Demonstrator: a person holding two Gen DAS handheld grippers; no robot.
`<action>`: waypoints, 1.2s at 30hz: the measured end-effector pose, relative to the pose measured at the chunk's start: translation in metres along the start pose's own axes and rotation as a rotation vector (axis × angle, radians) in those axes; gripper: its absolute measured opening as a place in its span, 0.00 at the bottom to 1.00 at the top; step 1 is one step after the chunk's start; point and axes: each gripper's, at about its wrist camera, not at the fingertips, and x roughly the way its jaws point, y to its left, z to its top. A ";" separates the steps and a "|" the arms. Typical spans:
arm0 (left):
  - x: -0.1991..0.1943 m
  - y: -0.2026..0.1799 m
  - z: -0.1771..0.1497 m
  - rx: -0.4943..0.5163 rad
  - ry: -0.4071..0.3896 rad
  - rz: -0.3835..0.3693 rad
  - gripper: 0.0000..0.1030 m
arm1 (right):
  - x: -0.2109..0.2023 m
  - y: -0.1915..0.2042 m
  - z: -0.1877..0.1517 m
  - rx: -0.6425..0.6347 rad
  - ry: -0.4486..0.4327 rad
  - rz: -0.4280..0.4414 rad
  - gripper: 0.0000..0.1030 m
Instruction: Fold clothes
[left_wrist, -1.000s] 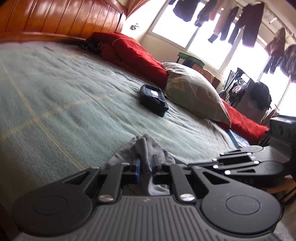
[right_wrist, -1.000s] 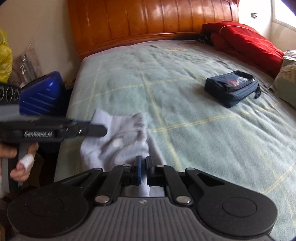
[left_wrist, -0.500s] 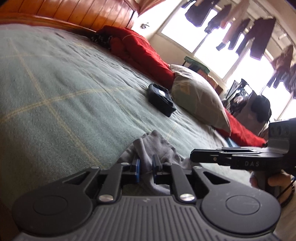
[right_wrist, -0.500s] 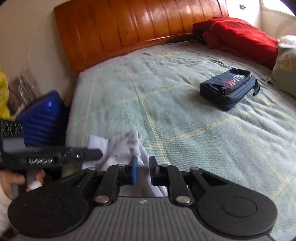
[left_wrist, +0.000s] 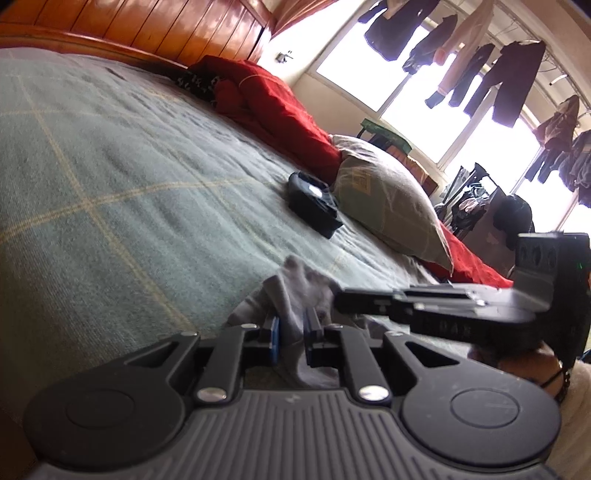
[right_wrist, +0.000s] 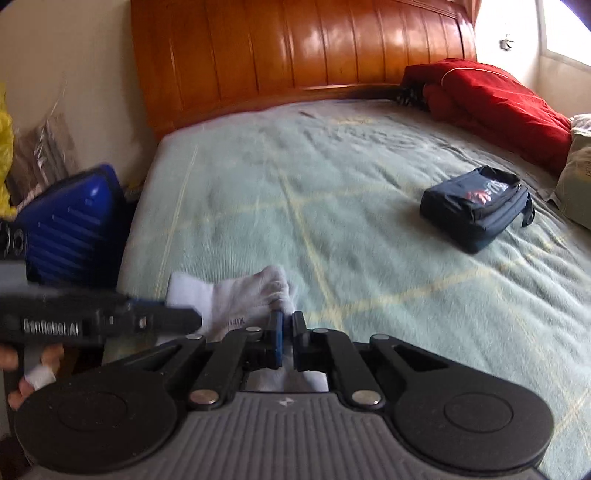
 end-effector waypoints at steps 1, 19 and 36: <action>0.002 0.001 0.000 0.002 0.009 0.009 0.12 | 0.001 -0.002 0.000 0.013 0.012 0.000 0.08; 0.004 -0.060 -0.001 0.273 0.052 0.082 0.47 | -0.097 0.068 -0.085 -0.193 0.124 0.044 0.27; 0.011 -0.052 0.002 0.223 0.072 0.068 0.53 | -0.111 0.075 -0.098 -0.188 0.141 0.063 0.09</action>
